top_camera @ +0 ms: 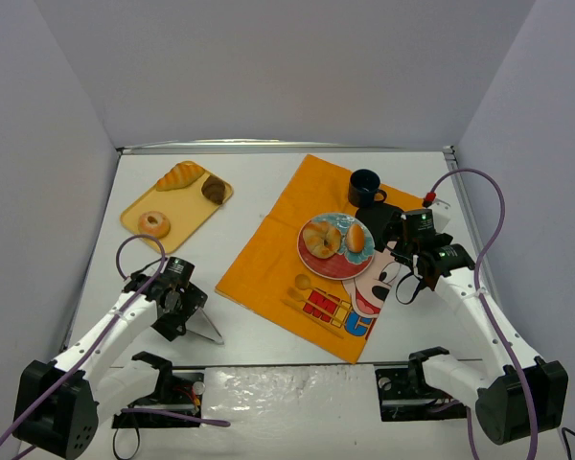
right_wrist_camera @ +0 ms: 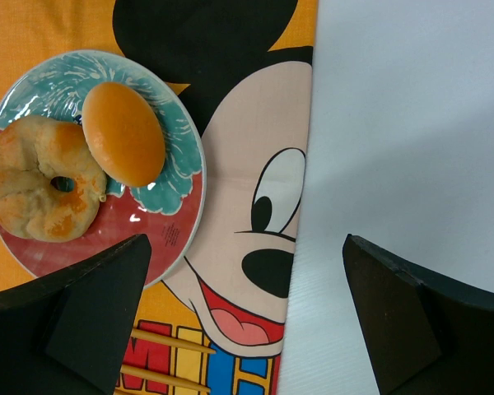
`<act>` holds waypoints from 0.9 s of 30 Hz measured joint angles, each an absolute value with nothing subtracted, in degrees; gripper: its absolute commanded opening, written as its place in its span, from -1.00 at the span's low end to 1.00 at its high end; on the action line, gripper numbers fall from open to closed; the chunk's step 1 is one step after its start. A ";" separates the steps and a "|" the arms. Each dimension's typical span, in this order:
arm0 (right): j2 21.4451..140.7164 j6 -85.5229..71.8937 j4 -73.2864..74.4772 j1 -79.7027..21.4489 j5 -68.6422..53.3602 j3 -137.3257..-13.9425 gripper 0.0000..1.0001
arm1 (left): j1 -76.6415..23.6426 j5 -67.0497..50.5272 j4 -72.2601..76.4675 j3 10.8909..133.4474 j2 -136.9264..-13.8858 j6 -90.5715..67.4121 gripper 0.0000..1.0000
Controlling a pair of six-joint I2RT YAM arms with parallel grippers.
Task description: Place the bread
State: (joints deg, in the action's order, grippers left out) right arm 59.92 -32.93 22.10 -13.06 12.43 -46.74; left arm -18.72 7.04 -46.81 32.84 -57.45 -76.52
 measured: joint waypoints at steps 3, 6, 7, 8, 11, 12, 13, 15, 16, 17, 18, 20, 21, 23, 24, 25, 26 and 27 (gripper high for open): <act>59.92 -32.91 22.11 -13.06 12.41 -46.70 1.00 | -18.72 7.02 -46.64 32.84 -57.45 -76.58 0.59; 59.92 -32.91 22.09 -13.06 12.39 -46.68 1.00 | -18.72 7.31 -47.90 33.56 -57.45 -76.45 0.59; 59.92 -32.92 22.09 -13.06 12.38 -46.68 1.00 | -18.72 7.53 -48.72 34.34 -57.35 -76.29 0.59; 59.92 -32.93 22.09 -13.06 12.38 -46.68 1.00 | -18.72 7.69 -49.46 35.36 -57.14 -76.07 0.59; 59.92 -32.93 22.09 -13.06 12.38 -46.68 1.00 | -18.72 8.12 -51.63 39.29 -56.00 -75.48 0.59; 59.92 -32.93 22.09 -13.06 12.36 -46.68 1.00 | -18.72 8.34 -52.24 40.76 -55.44 -75.29 0.59; 59.92 -32.93 22.08 -13.06 12.35 -46.68 1.00 | -18.72 8.54 -52.95 42.17 -54.90 -75.10 0.59; 59.92 -32.91 22.06 -13.06 12.26 -46.68 1.00 | -18.72 8.88 -54.46 44.91 -53.97 -74.37 0.59; 59.92 -32.92 22.06 -13.06 12.07 -46.68 1.00 | -18.72 8.97 -55.11 46.20 -53.69 -73.68 0.58; 59.92 -32.91 22.06 -13.06 11.99 -46.68 1.00 | -18.72 9.06 -55.53 47.33 -53.58 -73.04 0.58; 59.95 -32.91 22.06 -13.06 11.80 -46.68 1.00 | -18.72 9.09 -55.96 48.69 -53.72 -71.88 0.58; 60.10 -32.91 22.06 -13.06 11.44 -46.70 1.00 | -18.75 9.12 -56.67 51.46 -54.94 -68.98 0.58; 60.32 -32.91 22.03 -13.11 11.20 -46.71 1.00 | -18.88 9.06 -56.85 53.16 -55.98 -66.76 0.58; 60.88 -32.84 21.98 -13.15 10.80 -46.72 1.00 | -19.44 9.08 -56.59 57.01 -59.15 -61.86 0.58; 61.33 -32.77 22.03 -13.21 10.56 -46.92 1.00 | -20.04 9.28 -56.46 59.04 -61.04 -59.31 0.58; 61.78 -32.67 22.06 -13.33 10.35 -47.20 1.00 | -20.73 9.46 -56.03 60.98 -62.82 -56.84 0.58; 62.23 -32.53 22.05 -13.51 10.18 -47.56 1.00 | -21.52 9.57 -55.19 62.78 -64.41 -54.48 0.59; 62.58 -32.29 21.97 -13.72 9.98 -47.99 1.00 | -22.20 9.57 -54.17 64.04 -65.42 -52.42 0.59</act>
State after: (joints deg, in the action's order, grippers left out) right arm 62.58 -32.29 21.97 -13.72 9.98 -47.99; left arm -22.20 9.57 -54.17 64.04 -65.42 -52.42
